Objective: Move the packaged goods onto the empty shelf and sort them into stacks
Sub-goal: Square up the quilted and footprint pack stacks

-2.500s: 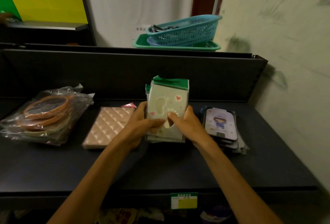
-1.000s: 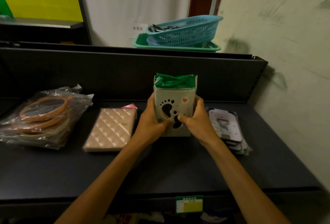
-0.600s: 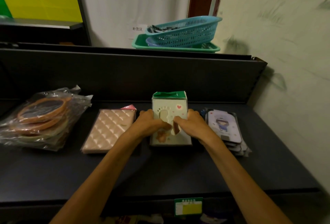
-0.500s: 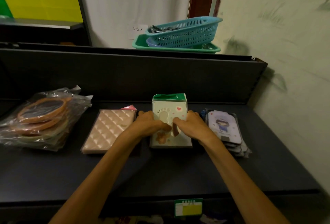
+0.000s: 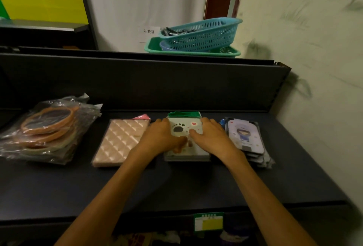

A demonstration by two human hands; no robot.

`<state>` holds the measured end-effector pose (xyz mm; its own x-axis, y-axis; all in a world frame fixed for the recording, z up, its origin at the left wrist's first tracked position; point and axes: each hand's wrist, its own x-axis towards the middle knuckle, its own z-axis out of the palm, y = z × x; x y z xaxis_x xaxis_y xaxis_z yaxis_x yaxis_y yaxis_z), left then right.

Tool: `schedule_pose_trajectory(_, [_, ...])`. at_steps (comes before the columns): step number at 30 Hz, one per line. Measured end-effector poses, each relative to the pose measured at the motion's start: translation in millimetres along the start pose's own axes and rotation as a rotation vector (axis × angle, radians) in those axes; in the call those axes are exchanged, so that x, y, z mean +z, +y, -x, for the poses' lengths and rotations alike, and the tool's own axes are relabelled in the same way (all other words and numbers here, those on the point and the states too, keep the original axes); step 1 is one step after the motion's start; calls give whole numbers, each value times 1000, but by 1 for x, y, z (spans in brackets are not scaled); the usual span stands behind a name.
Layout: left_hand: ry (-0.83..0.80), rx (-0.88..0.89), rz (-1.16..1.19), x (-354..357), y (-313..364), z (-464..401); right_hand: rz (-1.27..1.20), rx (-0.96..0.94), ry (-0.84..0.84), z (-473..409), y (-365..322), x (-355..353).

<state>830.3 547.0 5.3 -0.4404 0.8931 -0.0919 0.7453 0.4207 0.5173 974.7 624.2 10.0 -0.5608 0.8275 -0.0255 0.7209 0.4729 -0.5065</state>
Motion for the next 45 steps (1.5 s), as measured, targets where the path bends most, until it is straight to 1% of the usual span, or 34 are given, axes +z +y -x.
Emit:
schedule_pose_trajectory(3, [109,157,-98,-1,2,7,76,-152,133,13,8,-14])
schedule_pose_trajectory(5, [171,241,-133,0,6,10,114,-166,239,21,21,-21])
schedule_pose_trajectory(7, [210,298,-169,3,14,13,156,-140,290,31,37,-26])
schedule_pose_trajectory(11, [160,328,-158,18,42,18,222,-88,351,47,73,-42])
schedule_pose_trajectory(14, [143,360,-173,34,65,20,227,-33,406,56,97,-54])
schedule_pose_trajectory(18, [100,397,-119,53,99,19,171,47,389,56,126,-61])
schedule_pose_trajectory(20, [86,354,-38,64,116,18,48,127,314,52,137,-63])
schedule_pose_trajectory(22, [31,227,53,72,130,16,-86,215,186,46,145,-65])
schedule_pose_trajectory(23, [-19,156,80,73,136,15,-147,237,133,43,147,-67])
schedule_pose_trajectory(25, [-90,35,131,74,149,14,-229,219,81,38,150,-68])
schedule_pose_trajectory(29, [-103,-114,361,80,153,8,-324,119,78,32,155,-61])
schedule_pose_trajectory(31, [-85,-175,478,87,152,4,-419,109,65,33,160,-60])
schedule_pose_trajectory(35, [-72,-286,623,89,155,-1,-537,100,29,34,168,-64])
schedule_pose_trajectory(39, [-55,-346,838,90,153,-14,-662,99,26,36,174,-64])
schedule_pose_trajectory(41, [-66,-342,896,93,150,-19,-724,95,39,36,177,-62])
schedule_pose_trajectory(45, [-110,-333,875,91,155,-12,-791,85,61,39,178,-60])
